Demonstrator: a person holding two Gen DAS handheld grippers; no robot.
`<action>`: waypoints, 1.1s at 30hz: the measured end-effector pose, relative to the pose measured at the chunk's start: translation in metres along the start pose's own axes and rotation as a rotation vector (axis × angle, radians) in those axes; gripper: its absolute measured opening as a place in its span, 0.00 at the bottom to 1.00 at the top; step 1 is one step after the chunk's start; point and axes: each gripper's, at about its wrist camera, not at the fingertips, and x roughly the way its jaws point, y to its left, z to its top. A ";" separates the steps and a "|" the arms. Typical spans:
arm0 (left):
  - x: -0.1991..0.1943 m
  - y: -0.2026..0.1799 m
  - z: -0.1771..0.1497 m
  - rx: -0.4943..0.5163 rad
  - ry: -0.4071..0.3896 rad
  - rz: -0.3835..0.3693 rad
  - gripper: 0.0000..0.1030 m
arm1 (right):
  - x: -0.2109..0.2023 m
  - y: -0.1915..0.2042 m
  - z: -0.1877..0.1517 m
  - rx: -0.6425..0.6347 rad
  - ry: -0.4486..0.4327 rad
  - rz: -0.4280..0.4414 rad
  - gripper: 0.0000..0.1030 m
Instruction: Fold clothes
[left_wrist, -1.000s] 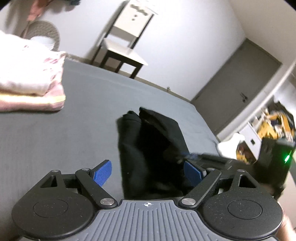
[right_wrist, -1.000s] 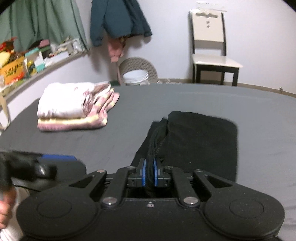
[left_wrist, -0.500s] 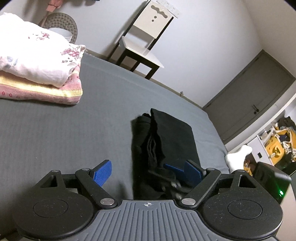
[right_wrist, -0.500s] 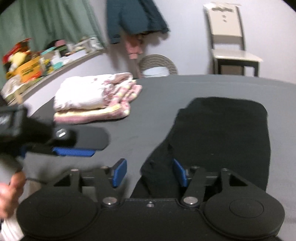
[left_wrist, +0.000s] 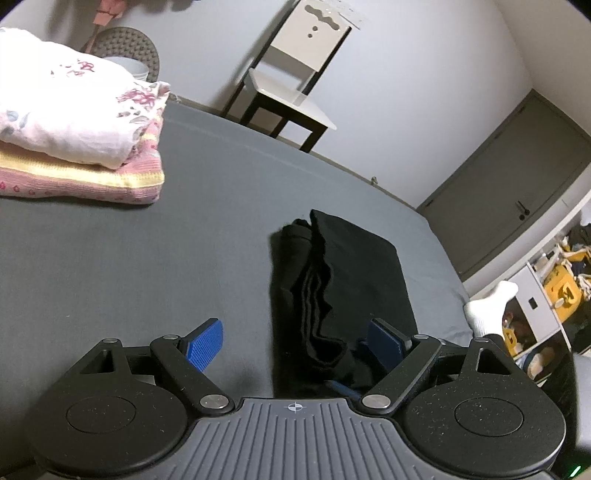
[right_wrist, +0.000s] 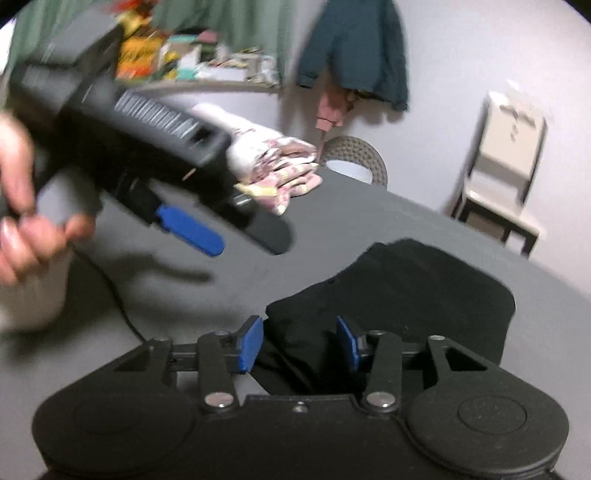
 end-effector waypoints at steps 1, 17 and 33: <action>0.000 0.000 0.000 0.000 0.000 -0.003 0.83 | 0.002 0.007 -0.001 -0.047 -0.003 -0.011 0.08; 0.018 -0.023 -0.005 0.141 0.023 0.027 0.83 | -0.049 -0.015 -0.006 0.030 0.032 0.077 0.40; 0.026 -0.036 -0.018 0.207 0.094 -0.041 0.47 | 0.045 -0.144 0.080 0.505 0.232 0.041 0.44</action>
